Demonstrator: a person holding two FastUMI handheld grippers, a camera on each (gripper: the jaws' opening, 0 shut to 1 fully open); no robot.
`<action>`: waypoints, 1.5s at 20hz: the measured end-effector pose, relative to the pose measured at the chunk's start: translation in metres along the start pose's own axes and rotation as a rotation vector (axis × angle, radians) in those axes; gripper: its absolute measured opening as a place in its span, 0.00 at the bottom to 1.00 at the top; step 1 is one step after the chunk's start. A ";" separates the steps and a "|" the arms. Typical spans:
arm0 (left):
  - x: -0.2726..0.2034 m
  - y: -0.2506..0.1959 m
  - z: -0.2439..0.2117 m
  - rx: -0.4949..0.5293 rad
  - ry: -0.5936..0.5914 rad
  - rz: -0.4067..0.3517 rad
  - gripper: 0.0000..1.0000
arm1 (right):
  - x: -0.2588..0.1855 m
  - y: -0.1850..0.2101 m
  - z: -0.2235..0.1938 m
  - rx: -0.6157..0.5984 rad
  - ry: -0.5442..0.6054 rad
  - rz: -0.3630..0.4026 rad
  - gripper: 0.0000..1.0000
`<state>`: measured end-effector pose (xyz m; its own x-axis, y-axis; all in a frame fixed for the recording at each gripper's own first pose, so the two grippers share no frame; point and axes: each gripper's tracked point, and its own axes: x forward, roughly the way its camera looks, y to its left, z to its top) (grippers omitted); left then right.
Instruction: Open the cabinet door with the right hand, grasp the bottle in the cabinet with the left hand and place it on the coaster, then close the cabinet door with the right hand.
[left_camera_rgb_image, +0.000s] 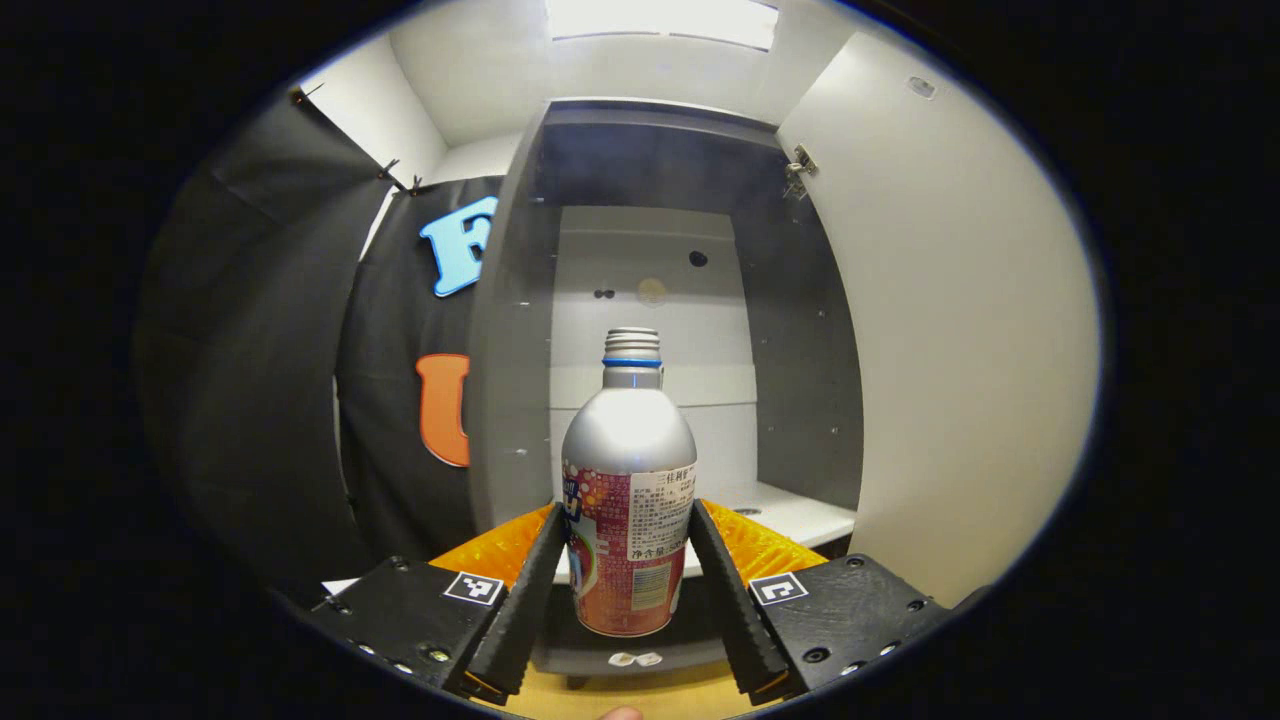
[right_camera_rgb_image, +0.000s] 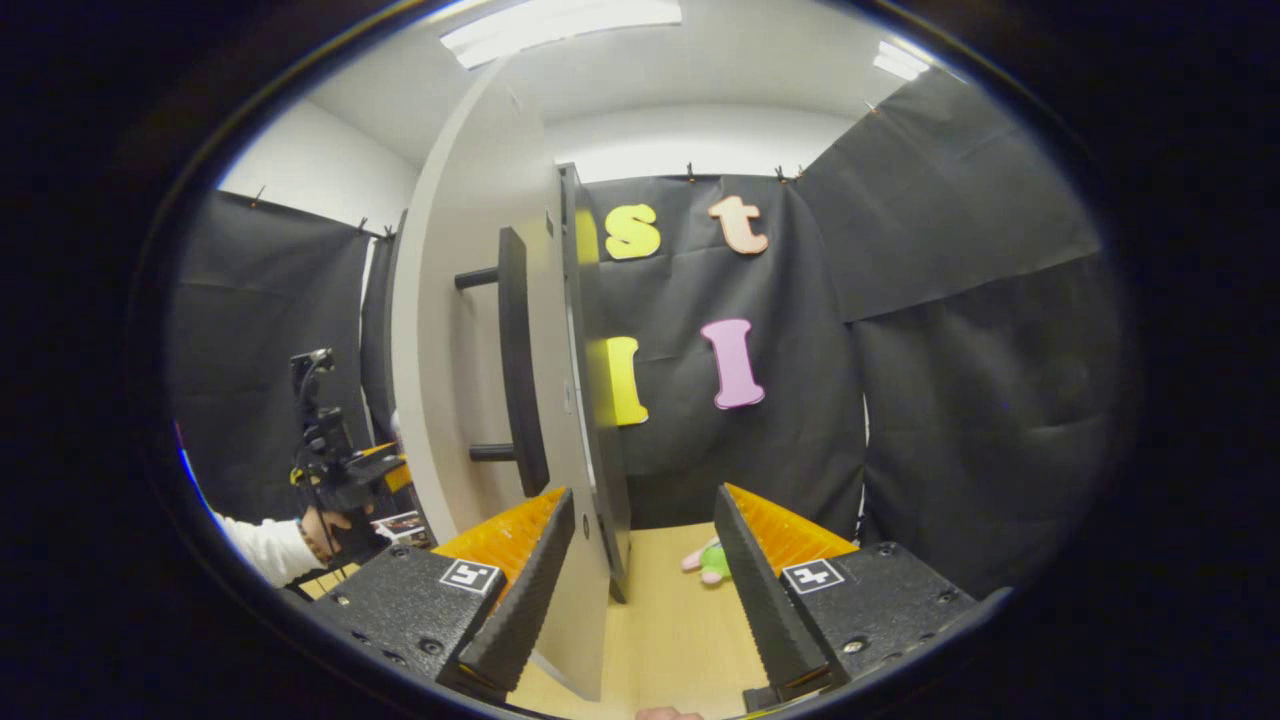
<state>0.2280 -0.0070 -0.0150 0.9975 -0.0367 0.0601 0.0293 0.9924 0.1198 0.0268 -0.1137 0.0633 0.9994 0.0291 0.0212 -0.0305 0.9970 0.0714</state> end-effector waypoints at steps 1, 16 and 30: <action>-0.018 0.007 -0.014 0.011 0.012 0.021 0.74 | -0.001 0.000 -0.001 -0.006 0.003 0.000 0.88; -0.161 0.028 -0.221 0.020 0.220 0.195 0.75 | -0.005 0.000 0.001 -0.054 0.011 -0.036 0.88; -0.189 0.033 -0.264 0.001 0.252 0.247 0.75 | -0.008 0.000 0.002 -0.108 0.035 -0.080 0.88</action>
<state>0.0578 0.0642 -0.2842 0.9590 0.2350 -0.1586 -0.2151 0.9675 0.1331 0.0184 -0.1138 0.0656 0.9986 -0.0499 -0.0150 0.0493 0.9981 -0.0367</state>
